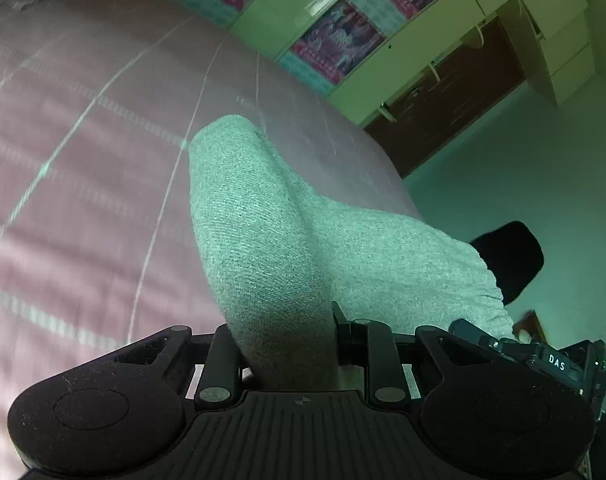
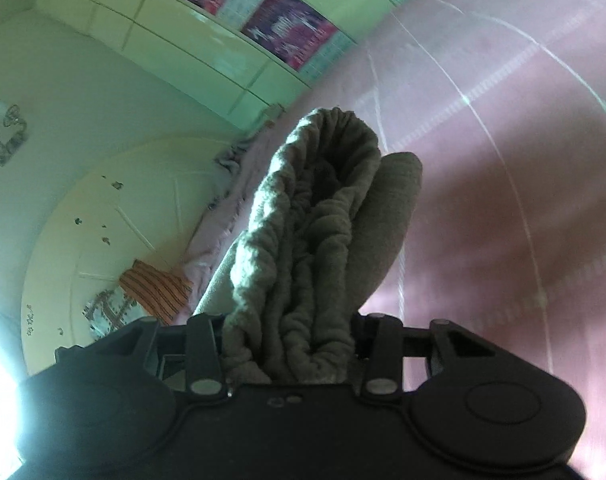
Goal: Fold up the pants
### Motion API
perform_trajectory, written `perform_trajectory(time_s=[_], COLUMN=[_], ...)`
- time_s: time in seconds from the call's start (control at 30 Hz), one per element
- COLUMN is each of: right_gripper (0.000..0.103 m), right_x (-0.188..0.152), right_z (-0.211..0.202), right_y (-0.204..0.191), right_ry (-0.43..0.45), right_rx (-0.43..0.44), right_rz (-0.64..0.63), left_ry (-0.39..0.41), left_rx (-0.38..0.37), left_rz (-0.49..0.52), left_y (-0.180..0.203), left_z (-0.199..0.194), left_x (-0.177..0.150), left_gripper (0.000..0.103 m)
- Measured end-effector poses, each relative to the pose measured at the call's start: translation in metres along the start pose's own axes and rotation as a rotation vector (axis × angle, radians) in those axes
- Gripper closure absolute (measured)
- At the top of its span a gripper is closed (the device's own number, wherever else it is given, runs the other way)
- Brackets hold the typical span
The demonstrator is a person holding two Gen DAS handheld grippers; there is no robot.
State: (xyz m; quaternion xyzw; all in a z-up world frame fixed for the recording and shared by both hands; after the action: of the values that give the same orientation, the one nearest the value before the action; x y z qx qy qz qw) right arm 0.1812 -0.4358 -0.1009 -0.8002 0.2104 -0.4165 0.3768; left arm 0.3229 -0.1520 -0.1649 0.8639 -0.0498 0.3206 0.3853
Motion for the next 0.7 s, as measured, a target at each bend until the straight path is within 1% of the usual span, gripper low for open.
perform_trajectory(time_s=[0.1, 0.17, 0.2, 0.33, 0.4, 0.47, 0.53, 0.6, 0.67, 0.7], right_gripper=[0.061, 0.061, 0.061, 0.061, 0.061, 0.061, 0.061, 0.060, 0.057, 0.054], right_x=[0.027, 0.044, 0.051, 0.076, 0.082, 0.080, 0.077, 0.073, 0.062, 0.055], right_z=[0.014, 0.023, 0.029, 0.060, 0.076, 0.090, 0.102, 0.110, 0.116, 0.118], right_y=[-0.006, -0.004, -0.002, 0.009, 0.019, 0.025, 0.037, 0.052, 0.080, 0.093], right_ry=[0.025, 0.039, 0.041, 0.035, 0.030, 0.024, 0.015, 0.000, -0.035, -0.051], right_rx=[0.008, 0.013, 0.013, -0.014, -0.031, -0.048, -0.075, -0.113, -0.155, -0.195], right_rz=[-0.031, -0.034, -0.034, -0.042, -0.043, -0.041, -0.044, -0.044, -0.010, -0.004], left_ry=[0.025, 0.026, 0.027, 0.033, 0.034, 0.017, -0.009, -0.052, -0.106, -0.126], left_rx=[0.025, 0.050, 0.061, 0.113, 0.148, 0.175, 0.215, 0.251, 0.302, 0.332], left_rz=[0.038, 0.065, 0.073, 0.108, 0.130, 0.142, 0.171, 0.194, 0.219, 0.240], left_y=[0.007, 0.010, 0.015, 0.015, 0.012, 0.005, -0.002, -0.013, -0.026, -0.032], left_z=[0.017, 0.030, 0.030, 0.051, 0.064, 0.077, 0.095, 0.107, 0.119, 0.122], left_x=[0.032, 0.047, 0.054, 0.068, 0.069, 0.066, 0.060, 0.048, 0.029, 0.019], left_gripper=[0.079, 0.079, 0.079, 0.079, 0.079, 0.079, 0.078, 0.077, 0.073, 0.066])
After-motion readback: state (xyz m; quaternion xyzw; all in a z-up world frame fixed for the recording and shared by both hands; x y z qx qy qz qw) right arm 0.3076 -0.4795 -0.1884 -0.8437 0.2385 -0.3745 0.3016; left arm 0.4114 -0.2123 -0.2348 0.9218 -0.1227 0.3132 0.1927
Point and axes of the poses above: each gripper's, at about its wrist camera, not at the fingertips, and z roughly the way its jaws point, y to its right, x to its top, the point moved 8 cm from there along z, roughly the way its jaws point, and after that the axes turned 4 degrees about y, right-handed, at the moved point
